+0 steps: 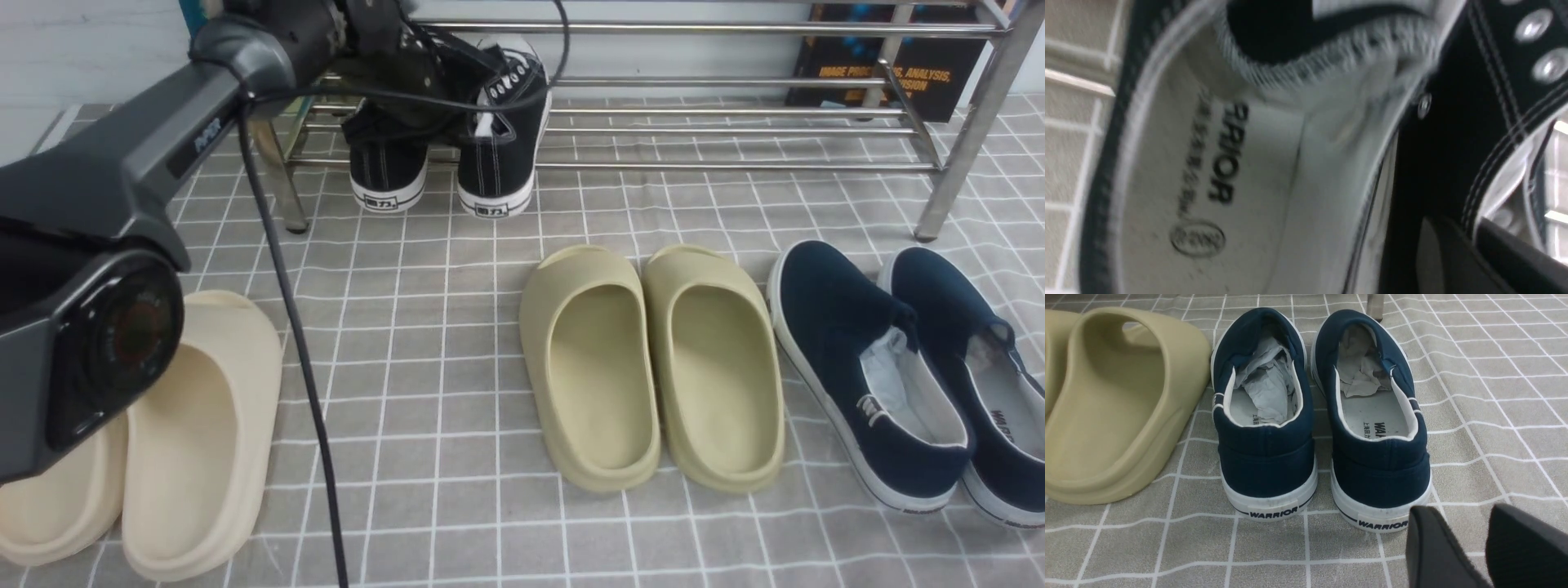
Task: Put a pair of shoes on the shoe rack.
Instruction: Use the left arm to put a shoe into the shoe rack
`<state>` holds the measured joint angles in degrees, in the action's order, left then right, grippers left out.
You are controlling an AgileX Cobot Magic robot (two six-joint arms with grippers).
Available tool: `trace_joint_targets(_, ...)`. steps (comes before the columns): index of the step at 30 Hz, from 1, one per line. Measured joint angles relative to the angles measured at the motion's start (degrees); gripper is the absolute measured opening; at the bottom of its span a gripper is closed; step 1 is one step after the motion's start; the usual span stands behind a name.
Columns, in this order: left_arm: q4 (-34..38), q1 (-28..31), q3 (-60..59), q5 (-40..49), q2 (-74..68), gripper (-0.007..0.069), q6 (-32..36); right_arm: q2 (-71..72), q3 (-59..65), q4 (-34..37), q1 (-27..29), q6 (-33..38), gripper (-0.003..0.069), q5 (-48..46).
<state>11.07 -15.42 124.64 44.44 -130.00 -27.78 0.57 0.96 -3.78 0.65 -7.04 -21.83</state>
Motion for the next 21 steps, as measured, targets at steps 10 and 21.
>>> trace_joint_targets(10, 0.46, 0.22, 0.05, 9.80, 5.58, 0.0209, 5.67, 0.00, 0.00, 0.00, 0.00, 0.00, 0.0239, 0.00)
trace_joint_targets(21, -15.44, 0.37, 0.51, 26.36, 16.07, 0.0150, 13.76, 0.00, 0.00, 0.00, 0.00, 0.00, 0.0239, 0.00)
